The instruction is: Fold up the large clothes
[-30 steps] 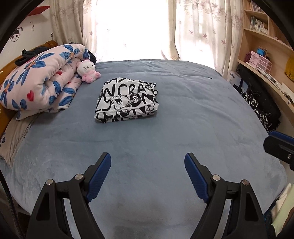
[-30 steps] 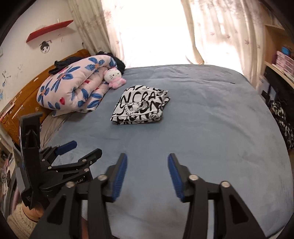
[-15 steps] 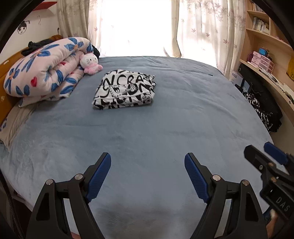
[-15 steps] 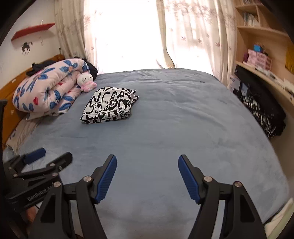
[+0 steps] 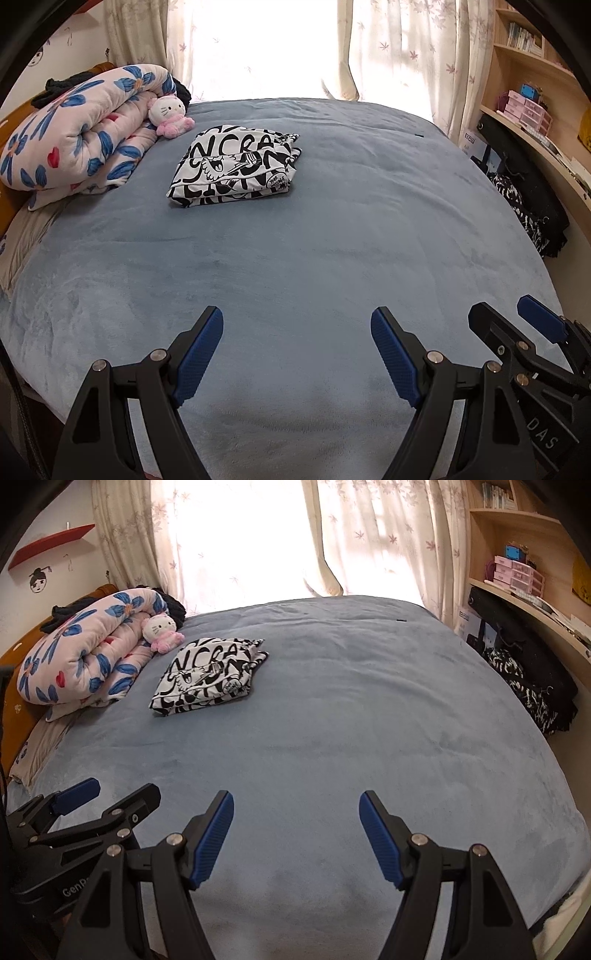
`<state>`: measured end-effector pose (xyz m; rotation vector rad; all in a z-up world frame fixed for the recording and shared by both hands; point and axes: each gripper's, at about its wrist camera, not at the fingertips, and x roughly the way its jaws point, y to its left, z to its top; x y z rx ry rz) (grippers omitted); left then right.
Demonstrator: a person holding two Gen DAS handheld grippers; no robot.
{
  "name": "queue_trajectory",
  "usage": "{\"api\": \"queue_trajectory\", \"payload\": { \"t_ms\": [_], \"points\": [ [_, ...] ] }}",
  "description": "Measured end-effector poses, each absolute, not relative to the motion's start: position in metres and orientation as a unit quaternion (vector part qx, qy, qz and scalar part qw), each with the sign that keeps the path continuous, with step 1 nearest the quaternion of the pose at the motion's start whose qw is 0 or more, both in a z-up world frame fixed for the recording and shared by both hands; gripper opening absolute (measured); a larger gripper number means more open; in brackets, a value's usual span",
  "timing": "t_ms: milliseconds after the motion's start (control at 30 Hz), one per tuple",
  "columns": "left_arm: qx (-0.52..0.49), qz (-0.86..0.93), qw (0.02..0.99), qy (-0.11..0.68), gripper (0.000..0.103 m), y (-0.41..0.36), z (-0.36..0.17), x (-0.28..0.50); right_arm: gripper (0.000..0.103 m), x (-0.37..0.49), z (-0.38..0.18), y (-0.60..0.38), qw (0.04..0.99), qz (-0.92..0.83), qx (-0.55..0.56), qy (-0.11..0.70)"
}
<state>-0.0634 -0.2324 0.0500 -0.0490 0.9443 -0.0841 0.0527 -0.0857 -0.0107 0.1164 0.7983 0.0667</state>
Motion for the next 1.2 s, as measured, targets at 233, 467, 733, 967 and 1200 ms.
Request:
{"api": "queue_trajectory", "payload": {
  "t_ms": [233, 467, 733, 967, 1200],
  "points": [
    [-0.020, -0.038, 0.887, 0.460, 0.081, -0.240, 0.046, -0.057, 0.071, 0.056, -0.013, -0.088, 0.920, 0.017, 0.052, 0.387],
    [-0.020, -0.033, 0.885, 0.463, 0.081, -0.242, 0.043, -0.054, 0.071, 0.060, -0.017, -0.090, 0.920, 0.014, 0.053, 0.389],
    [-0.018, -0.031, 0.884, 0.466, 0.081, -0.244, 0.041, -0.052, 0.071, 0.062, -0.020, -0.092, 0.920, 0.007, 0.049, 0.389],
    [-0.013, -0.027, 0.885, 0.465, 0.081, -0.247, 0.040, -0.054, 0.071, 0.062, -0.021, -0.092, 0.920, 0.006, 0.048, 0.389],
    [-0.012, -0.025, 0.884, 0.466, 0.081, -0.246, 0.040, -0.055, 0.071, 0.062, -0.023, -0.091, 0.920, 0.005, 0.047, 0.389]
  ]
}}
